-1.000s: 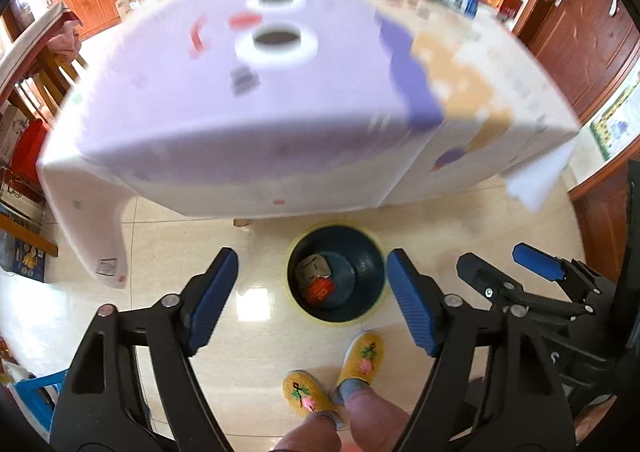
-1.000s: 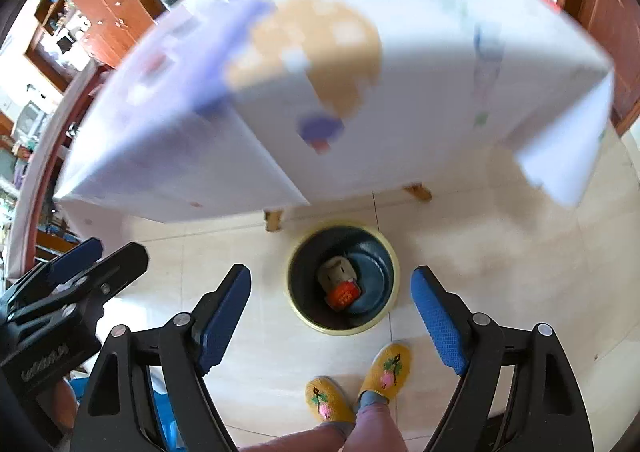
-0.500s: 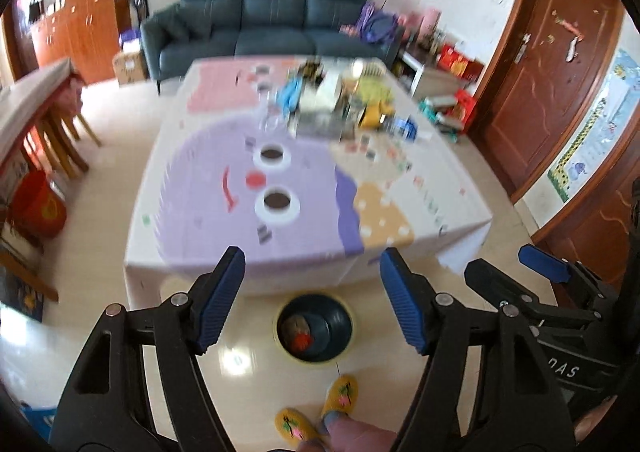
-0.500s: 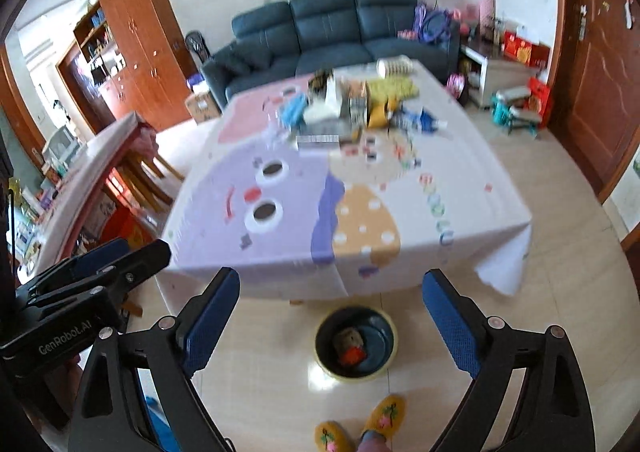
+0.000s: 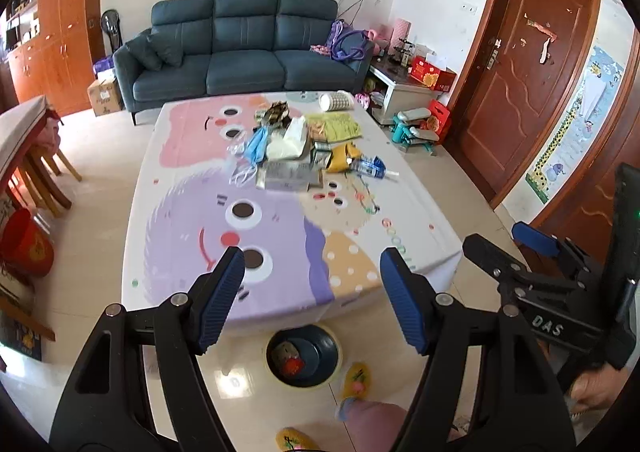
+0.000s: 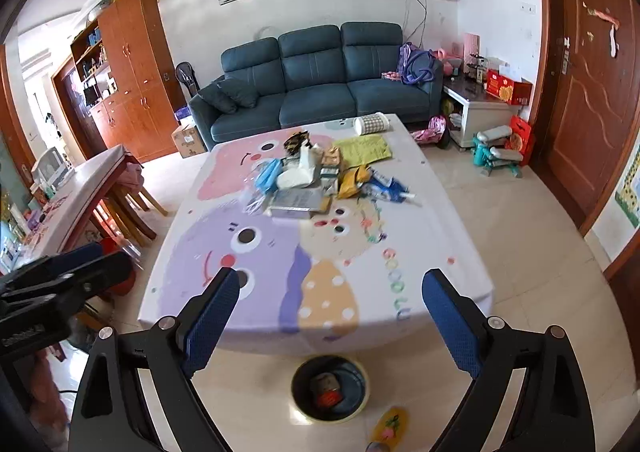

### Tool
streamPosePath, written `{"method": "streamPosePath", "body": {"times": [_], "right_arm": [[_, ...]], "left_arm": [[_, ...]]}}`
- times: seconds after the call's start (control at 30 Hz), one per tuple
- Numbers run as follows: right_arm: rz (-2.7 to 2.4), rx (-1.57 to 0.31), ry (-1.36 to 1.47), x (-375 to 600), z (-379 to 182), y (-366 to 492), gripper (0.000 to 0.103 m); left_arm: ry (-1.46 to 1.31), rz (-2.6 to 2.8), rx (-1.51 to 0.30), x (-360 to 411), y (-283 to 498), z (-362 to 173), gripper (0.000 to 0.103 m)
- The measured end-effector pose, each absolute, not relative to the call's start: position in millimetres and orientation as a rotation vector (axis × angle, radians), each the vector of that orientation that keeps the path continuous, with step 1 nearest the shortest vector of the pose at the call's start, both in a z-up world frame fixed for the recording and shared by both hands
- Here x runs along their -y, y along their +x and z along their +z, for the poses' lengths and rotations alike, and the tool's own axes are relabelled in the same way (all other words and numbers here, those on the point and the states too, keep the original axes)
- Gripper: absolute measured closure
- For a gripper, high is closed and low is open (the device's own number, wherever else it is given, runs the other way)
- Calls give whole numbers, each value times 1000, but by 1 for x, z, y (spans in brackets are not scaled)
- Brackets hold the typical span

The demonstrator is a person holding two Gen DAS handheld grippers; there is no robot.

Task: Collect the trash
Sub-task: 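Raise both tools back toward the table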

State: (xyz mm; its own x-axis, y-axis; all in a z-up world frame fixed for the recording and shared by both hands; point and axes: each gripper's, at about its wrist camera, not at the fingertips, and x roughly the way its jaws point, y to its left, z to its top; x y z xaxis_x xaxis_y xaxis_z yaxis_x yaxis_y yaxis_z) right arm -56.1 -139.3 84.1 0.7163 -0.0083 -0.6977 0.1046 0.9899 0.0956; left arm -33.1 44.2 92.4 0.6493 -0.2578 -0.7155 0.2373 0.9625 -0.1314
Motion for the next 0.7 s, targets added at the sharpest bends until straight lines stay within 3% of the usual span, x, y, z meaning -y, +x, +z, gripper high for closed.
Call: {"method": "streamPosePath", "body": {"times": [0.37,0.7], "right_arm": [[39,-826,32,237,62,74,9],[248,-1035,-157,326,-28,244,9]], "left_arm": [[-48,-238,-849,38,91,70,34],[-125,-151,-1010,132,243,-10,34]]}}
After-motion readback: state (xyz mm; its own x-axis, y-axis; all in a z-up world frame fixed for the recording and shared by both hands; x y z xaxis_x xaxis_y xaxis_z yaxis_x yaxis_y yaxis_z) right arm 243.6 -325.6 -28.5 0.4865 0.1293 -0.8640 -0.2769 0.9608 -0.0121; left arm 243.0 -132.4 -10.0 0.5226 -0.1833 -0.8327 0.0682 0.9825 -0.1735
